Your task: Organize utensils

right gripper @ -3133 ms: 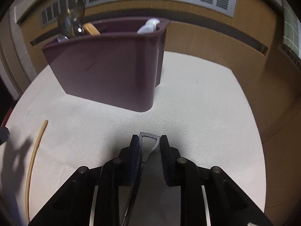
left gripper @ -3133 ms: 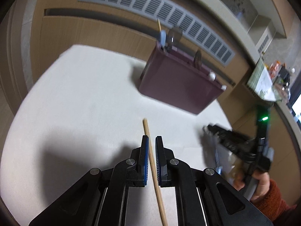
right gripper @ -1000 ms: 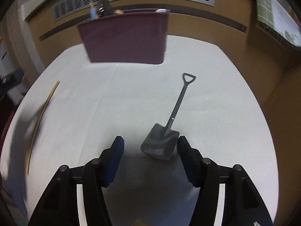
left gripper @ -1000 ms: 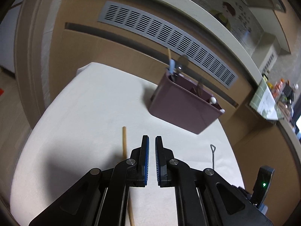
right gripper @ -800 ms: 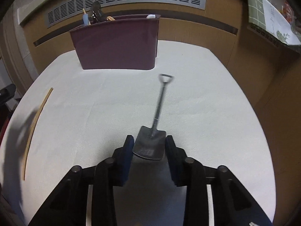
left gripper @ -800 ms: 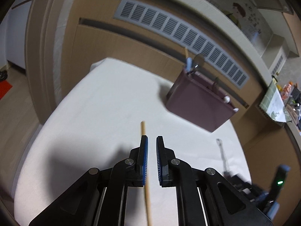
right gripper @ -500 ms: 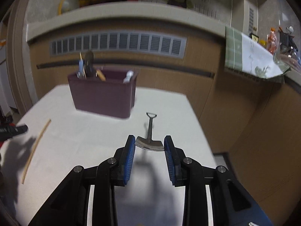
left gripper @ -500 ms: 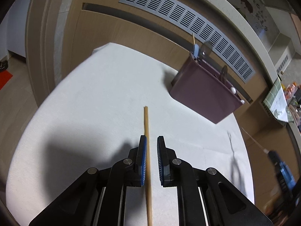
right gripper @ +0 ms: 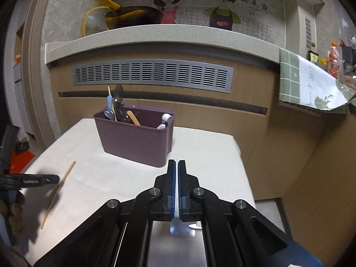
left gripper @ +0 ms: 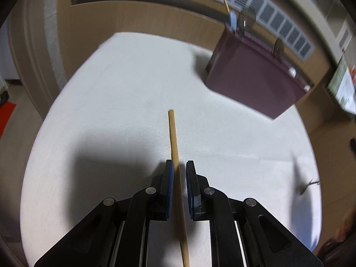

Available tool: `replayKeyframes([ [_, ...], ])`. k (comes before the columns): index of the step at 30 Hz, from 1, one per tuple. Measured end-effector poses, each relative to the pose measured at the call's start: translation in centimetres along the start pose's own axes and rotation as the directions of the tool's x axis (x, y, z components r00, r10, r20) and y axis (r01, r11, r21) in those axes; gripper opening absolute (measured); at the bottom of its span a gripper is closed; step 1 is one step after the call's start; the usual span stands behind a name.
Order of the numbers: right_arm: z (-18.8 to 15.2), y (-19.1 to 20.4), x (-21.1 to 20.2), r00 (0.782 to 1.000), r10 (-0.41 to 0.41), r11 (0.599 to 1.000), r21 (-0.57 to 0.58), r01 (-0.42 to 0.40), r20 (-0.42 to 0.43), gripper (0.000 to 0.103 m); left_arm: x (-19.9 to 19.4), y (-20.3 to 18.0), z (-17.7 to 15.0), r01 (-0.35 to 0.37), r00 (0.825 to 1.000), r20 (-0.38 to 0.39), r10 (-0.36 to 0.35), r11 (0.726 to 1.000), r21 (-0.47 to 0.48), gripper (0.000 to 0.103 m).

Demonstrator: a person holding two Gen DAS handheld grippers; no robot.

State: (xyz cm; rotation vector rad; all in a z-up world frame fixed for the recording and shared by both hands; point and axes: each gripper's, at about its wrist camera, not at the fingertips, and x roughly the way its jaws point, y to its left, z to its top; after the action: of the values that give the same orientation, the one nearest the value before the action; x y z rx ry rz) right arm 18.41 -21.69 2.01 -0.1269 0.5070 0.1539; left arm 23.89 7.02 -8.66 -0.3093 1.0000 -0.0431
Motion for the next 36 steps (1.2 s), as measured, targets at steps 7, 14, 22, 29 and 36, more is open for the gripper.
replayKeyframes([
  [7,0.3,-2.0,0.0,0.998,0.046,0.999,0.002,-0.046,-0.032,0.004,2.1,-1.5,1.8,-0.028,0.999,-0.04,0.032,0.996,0.082,0.011],
  [14,-3.3,-3.6,2.8,0.922,0.241,0.944,-0.148,-0.295,-0.302,0.015,0.8,-3.0,1.1,0.02,1.0,0.012,-0.021,0.992,0.124,0.005],
  [22,-7.5,-4.9,5.4,0.828,0.237,0.772,-0.419,-0.478,-0.508,0.016,-3.6,-4.5,1.1,0.109,0.986,0.116,-0.119,0.99,0.089,0.005],
  [29,-7.4,-2.9,6.7,0.824,0.272,0.617,-0.566,-0.546,-0.498,0.04,-2.2,-5.1,1.9,0.094,0.99,0.096,-0.099,0.994,0.06,0.005],
  [36,-5.4,-3.8,10.7,0.703,0.431,0.637,-0.361,-0.681,-0.566,0.057,-1.3,-6.0,2.5,0.098,0.99,0.094,-0.105,0.993,0.072,0.005],
])
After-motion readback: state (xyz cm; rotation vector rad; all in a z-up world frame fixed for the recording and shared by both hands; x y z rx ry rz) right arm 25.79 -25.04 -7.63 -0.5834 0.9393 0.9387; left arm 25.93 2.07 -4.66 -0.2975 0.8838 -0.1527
